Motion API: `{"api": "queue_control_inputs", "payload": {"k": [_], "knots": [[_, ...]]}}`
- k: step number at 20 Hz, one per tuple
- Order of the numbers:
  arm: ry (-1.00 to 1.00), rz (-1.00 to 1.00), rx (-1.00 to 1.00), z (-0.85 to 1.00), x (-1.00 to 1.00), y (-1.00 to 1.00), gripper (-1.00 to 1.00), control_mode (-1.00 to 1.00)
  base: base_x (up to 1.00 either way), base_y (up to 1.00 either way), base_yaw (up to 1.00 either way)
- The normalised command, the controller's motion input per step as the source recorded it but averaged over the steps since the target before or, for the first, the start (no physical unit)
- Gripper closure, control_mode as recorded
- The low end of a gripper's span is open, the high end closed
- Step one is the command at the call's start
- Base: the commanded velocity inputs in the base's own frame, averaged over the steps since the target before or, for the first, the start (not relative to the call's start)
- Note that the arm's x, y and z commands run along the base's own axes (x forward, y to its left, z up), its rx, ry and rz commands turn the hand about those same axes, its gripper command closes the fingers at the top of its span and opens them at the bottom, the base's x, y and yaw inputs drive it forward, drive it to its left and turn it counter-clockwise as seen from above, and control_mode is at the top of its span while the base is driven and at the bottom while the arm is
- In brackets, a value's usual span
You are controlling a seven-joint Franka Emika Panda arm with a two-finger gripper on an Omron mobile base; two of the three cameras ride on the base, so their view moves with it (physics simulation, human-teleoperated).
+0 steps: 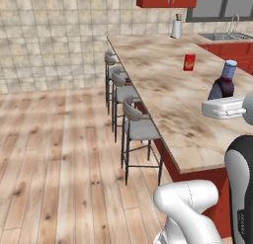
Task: Move the condiment bottle and shaker from the cabinet to the dining counter.
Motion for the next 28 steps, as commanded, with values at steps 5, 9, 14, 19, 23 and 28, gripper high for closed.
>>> {"api": "queue_control_inputs", "payload": {"k": [5, 9, 14, 19, 23, 28], "knots": [[0.00, 0.00, 0.00, 0.00, 0.00, 0.00, 1.00, 1.00, 0.63, -0.06, -0.04], [0.00, 0.00, 0.00, 0.00, 0.00, 0.00, 1.00, 1.00, 0.29, 0.00, -0.05], [0.00, 0.00, 0.00, 0.00, 0.00, 0.00, 1.00, 1.00, 0.06, 0.00, -0.04], [0.00, 0.00, 0.00, 0.00, 0.00, 0.00, 1.00, 1.00, 0.00, 0.00, 0.00], [0.00, 0.00, 0.00, 0.00, 0.00, 0.00, 1.00, 1.00, 0.00, 0.00, 0.00], [0.00, 0.00, 0.00, 0.00, 0.00, 0.00, 1.00, 1.00, 0.00, 0.00, 0.00]]}}
